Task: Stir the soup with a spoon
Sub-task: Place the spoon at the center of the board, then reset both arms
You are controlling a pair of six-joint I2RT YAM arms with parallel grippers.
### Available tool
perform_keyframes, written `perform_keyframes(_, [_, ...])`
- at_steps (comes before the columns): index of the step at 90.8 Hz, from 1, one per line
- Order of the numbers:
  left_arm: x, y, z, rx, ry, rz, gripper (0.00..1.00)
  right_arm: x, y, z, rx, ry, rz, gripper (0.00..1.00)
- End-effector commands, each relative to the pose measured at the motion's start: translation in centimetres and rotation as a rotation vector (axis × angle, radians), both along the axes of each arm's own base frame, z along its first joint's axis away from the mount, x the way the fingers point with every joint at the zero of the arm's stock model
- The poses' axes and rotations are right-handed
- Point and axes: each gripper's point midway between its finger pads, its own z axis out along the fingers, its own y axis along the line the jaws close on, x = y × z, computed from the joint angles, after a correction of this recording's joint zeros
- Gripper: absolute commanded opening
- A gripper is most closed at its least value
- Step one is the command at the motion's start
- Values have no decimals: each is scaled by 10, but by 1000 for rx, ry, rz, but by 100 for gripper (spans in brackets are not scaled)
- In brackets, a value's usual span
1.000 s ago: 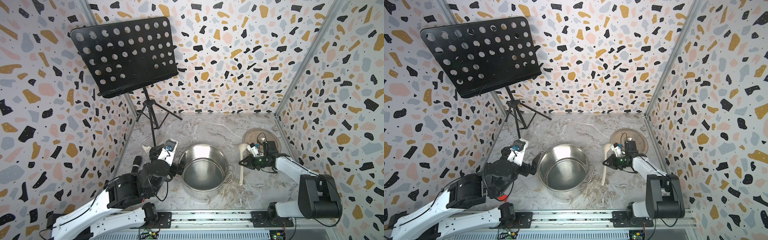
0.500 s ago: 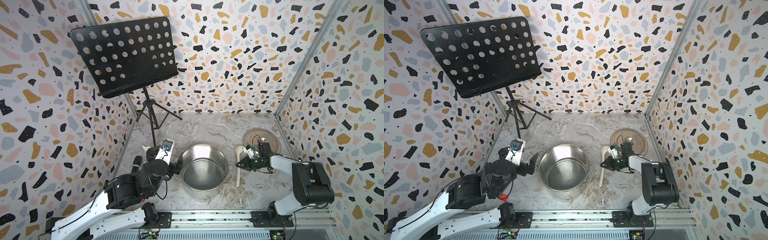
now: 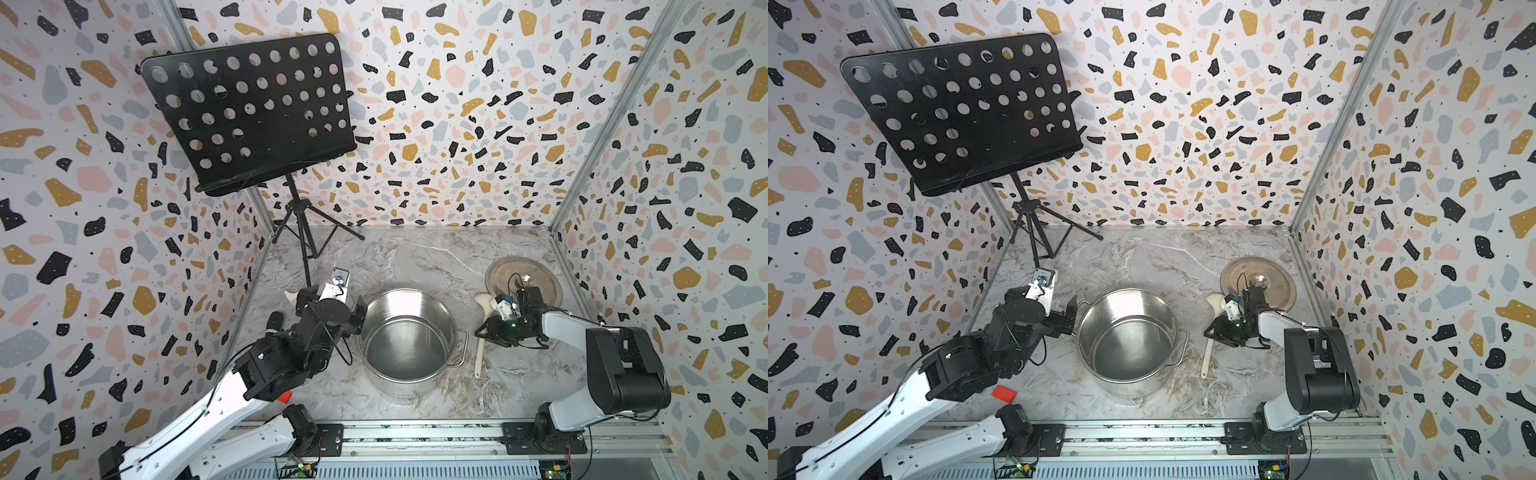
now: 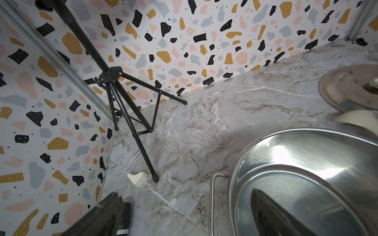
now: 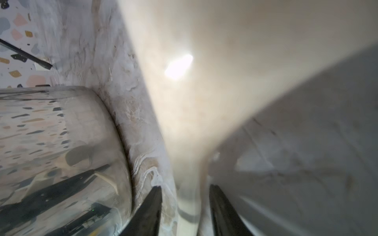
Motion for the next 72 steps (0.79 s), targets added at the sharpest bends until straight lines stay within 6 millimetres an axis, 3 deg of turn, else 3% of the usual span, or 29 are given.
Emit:
perform_keyframes(1, [8, 2, 2, -38, -19, 21, 99, 2, -6, 16, -40, -36, -10, 50])
perform_keyframes(11, [17, 16, -4, -29, -16, 91, 99, 4, -12, 33, -80, -77, -37, 57])
perform_keyframes(21, [28, 37, -10, -25, -22, 190, 99, 8, -26, 67, -150, -164, -89, 72])
perform_keyframes(37, [50, 73, -31, -48, -23, 354, 100, 31, -72, 138, -380, -396, -260, 98])
perform_keyframes(48, [72, 93, -62, -47, 14, 405, 99, 56, -104, 170, -584, -561, -294, 100])
perform_keyframes(57, [82, 107, -88, -76, 39, 436, 100, 74, -111, 170, -670, -697, -249, 100])
perform_keyframes(72, [89, 122, -123, -163, 30, 465, 99, 86, -109, 140, -689, -876, -230, 100])
